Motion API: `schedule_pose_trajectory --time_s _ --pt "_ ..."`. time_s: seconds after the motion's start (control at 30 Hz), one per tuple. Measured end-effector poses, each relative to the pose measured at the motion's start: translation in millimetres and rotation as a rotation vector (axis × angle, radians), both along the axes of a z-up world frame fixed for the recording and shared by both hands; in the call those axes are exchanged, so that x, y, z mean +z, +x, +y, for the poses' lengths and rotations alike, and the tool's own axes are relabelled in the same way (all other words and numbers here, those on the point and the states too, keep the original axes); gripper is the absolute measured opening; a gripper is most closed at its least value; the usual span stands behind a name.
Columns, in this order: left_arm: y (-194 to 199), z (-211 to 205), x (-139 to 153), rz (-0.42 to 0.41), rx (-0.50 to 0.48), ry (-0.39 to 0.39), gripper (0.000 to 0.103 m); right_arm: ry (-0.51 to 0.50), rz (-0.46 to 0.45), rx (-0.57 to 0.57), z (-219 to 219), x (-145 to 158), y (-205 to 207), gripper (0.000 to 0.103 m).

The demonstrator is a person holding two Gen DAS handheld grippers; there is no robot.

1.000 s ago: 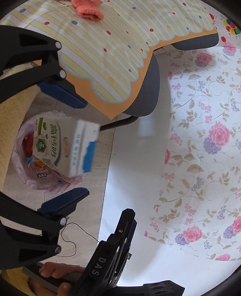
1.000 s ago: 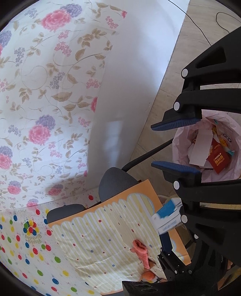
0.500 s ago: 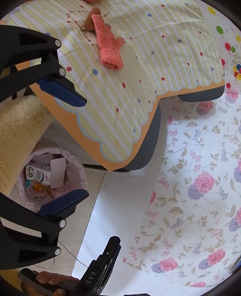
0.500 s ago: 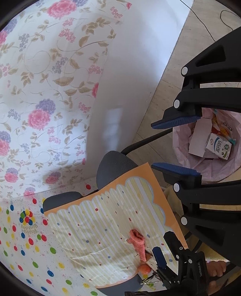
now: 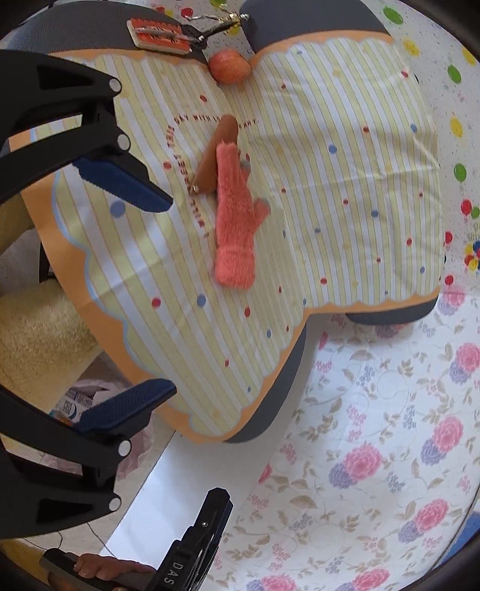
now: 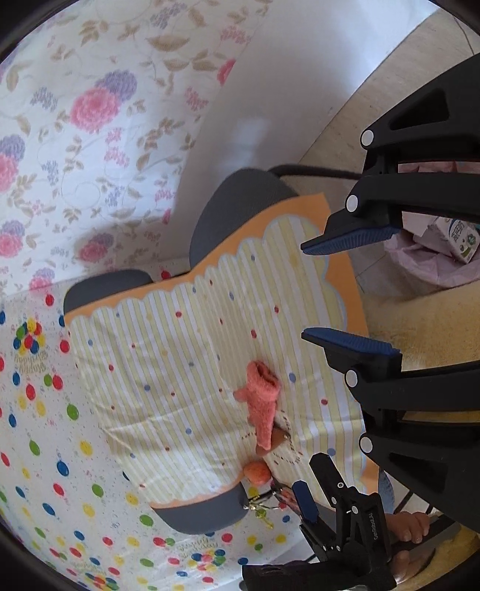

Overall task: Collect trash
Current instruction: 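Move both grippers back over the chair toward the orange glove, then grasp the orange knitted glove with the right gripper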

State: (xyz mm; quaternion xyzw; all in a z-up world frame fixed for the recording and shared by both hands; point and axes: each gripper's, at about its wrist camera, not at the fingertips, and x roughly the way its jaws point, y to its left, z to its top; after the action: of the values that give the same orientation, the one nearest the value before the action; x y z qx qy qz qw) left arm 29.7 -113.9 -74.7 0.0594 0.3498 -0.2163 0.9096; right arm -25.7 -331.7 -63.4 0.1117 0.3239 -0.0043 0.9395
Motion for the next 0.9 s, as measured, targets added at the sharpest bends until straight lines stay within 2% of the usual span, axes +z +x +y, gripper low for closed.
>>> schedule_pose_trajectory --time_s 0.17,0.37,0.47,0.53,0.57,0.83,0.9 --pt "19.8 48.2 0.7 -0.022 0.159 0.016 0.09 -0.001 0.007 0.095 29.3 -0.4 40.8 0.043" --pt "37.1 87.6 -1.5 -0.02 0.283 0.026 0.09 -0.02 0.022 0.195 62.0 -4.1 84.3 0.043" --pt "45.3 102.3 -5.4 -0.014 0.318 0.028 0.09 -0.014 0.047 0.255 77.9 -10.2 111.8 0.044" --pt "52.1 109.0 -8.3 -0.005 0.332 0.024 0.09 -0.008 0.061 0.286 86.8 -15.2 130.5 0.051" --pt "56.2 113.0 -10.0 0.0 0.341 0.022 0.09 -0.009 0.07 0.309 92.4 -18.1 141.8 0.058" --pt "89.9 126.8 -26.7 0.021 0.397 0.057 0.09 -0.043 0.11 0.419 130.4 -42.7 214.4 0.058" --pt "96.0 128.7 -30.4 0.026 0.407 0.055 0.09 -0.045 0.138 0.44 138.0 -52.5 229.8 0.062"
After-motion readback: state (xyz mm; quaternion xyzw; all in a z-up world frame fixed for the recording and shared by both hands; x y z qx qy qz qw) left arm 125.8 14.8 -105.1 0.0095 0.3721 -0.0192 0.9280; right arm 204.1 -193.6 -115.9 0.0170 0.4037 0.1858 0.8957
